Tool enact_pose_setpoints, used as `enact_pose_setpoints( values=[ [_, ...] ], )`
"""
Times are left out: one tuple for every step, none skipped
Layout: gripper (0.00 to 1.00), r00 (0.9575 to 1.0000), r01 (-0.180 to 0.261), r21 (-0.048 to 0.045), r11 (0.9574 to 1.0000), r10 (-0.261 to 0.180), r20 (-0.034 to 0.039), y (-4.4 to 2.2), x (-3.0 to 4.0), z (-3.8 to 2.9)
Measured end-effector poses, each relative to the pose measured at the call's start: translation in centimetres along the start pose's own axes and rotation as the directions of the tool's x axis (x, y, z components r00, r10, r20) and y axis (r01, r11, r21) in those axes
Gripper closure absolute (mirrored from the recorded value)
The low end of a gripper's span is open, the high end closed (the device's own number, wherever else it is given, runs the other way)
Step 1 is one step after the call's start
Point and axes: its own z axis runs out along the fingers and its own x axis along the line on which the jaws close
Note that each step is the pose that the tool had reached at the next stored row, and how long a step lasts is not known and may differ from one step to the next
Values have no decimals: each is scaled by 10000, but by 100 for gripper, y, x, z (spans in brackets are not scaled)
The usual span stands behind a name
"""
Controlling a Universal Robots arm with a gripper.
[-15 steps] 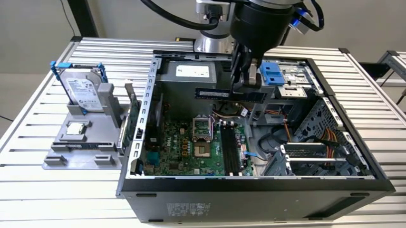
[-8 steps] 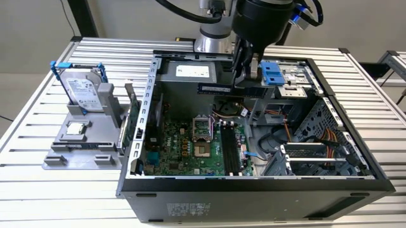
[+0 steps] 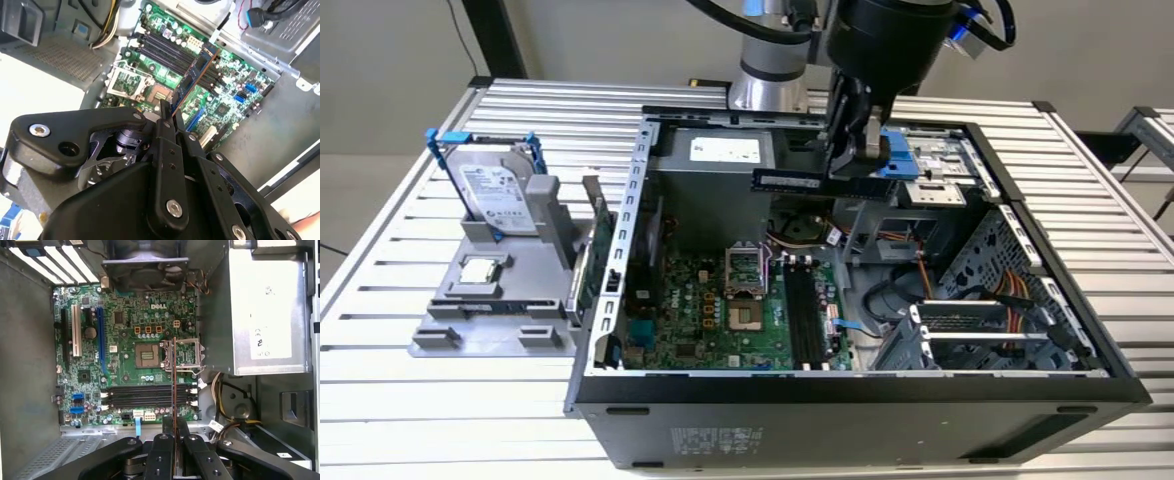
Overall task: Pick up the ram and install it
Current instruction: 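Pick up the ram and move it above insertion slot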
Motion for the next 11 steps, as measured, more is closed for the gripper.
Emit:
enact_pose_setpoints(
  values=[
    [100,10000,0,0,10000,0,0,-17,-7,-1],
    [100,10000,0,0,10000,0,0,-35,-12,-1],
    [100,10000,1,0,10000,-1,0,-49,-17,-1],
    [100,10000,1,0,10000,-1,-1,-62,-19,-2],
    [100,10000,1,0,10000,-1,0,-70,-20,-2],
    [100,10000,1,0,10000,-1,-1,-75,-20,-3],
    [100,10000,0,0,10000,0,0,-78,-21,-2],
    [100,10000,0,0,10000,0,-1,-80,-21,-3],
    [100,10000,0,0,10000,0,0,-82,-22,-2],
    [100,10000,-1,0,10000,1,0,-83,-24,-2],
    [100,10000,-1,0,10000,1,0,-84,-29,-1]
  ],
)
